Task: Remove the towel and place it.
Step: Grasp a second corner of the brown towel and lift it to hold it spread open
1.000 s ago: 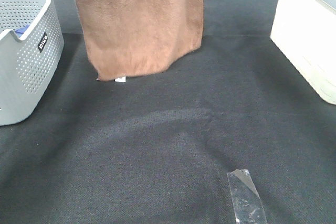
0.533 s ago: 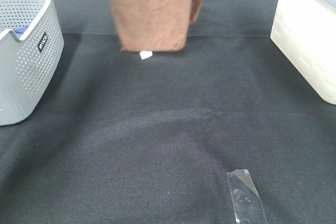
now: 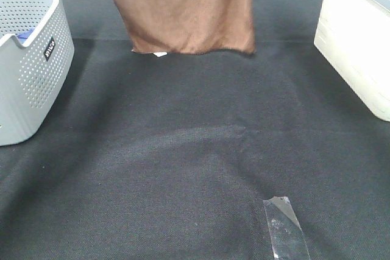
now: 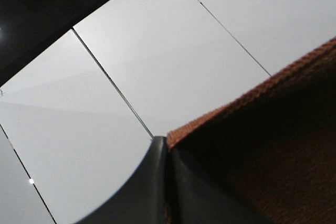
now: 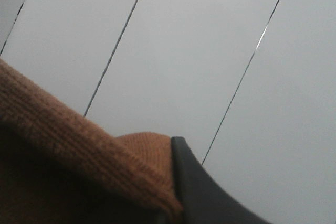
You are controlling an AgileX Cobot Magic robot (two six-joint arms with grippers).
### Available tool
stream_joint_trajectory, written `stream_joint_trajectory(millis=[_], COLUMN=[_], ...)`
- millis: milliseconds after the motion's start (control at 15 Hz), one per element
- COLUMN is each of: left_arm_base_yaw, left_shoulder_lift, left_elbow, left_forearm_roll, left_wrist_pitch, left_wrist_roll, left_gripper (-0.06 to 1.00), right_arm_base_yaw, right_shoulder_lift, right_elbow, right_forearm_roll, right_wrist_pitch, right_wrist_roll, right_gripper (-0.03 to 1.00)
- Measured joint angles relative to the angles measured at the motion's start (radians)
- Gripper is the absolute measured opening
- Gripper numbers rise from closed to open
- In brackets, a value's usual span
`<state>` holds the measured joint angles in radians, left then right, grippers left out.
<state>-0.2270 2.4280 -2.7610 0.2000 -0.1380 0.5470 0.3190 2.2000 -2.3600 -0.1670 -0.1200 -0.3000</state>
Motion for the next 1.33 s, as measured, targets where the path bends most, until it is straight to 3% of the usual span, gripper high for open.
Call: stream_joint_trajectory(millis=[67,200,467,600,667,933,1200,1333], left_arm_base_yaw=[-0.005,-0.023,-0.055,-0.063,-0.066,-0.07,-0.071,-0.071], left_shoulder_lift=[0.0,0.0,0.0,-0.004,-0.033,-0.079,-0.15,-0.247], left_elbow=[-0.003,-0.004,-0.004,-0.004,-0.004,-0.004,0.02,0.137], left_forearm_roll=[0.001,-0.028,-0.136,-0.145,-0.157,-0.2,-0.272,-0.281], left_wrist_pitch=[0.078,0.341,0.947,1.14,1.254,1.348,1.354,1.353], left_wrist_roll=[-0.001,-0.001,-0.049,-0.094,-0.154,-0.22,-0.366,-0.384], left_gripper=[0.0,0.0,0.0,0.0,0.0,0.0,0.0,0.0], right_arm_base_yaw=[0.0,-0.003,-0.006,-0.006,-0.006,-0.005,-0.005,-0.005], right_shoulder_lift=[0.0,0.0,-0.011,-0.044,-0.072,-0.101,-0.19,-0.262], right_elbow=[0.0,0.0,0.0,0.0,-0.001,-0.001,0.002,0.076], right_forearm_roll=[0.002,0.05,0.178,0.187,0.193,0.2,0.216,0.267], right_wrist_pitch=[0.056,0.255,0.743,0.924,1.083,1.318,1.337,1.337], right_wrist_roll=[0.001,0.011,0.025,0.025,0.024,-0.003,-0.004,-0.001], right_gripper=[0.01,0.01,0.01,0.01,0.01,0.01,0.01,0.01])
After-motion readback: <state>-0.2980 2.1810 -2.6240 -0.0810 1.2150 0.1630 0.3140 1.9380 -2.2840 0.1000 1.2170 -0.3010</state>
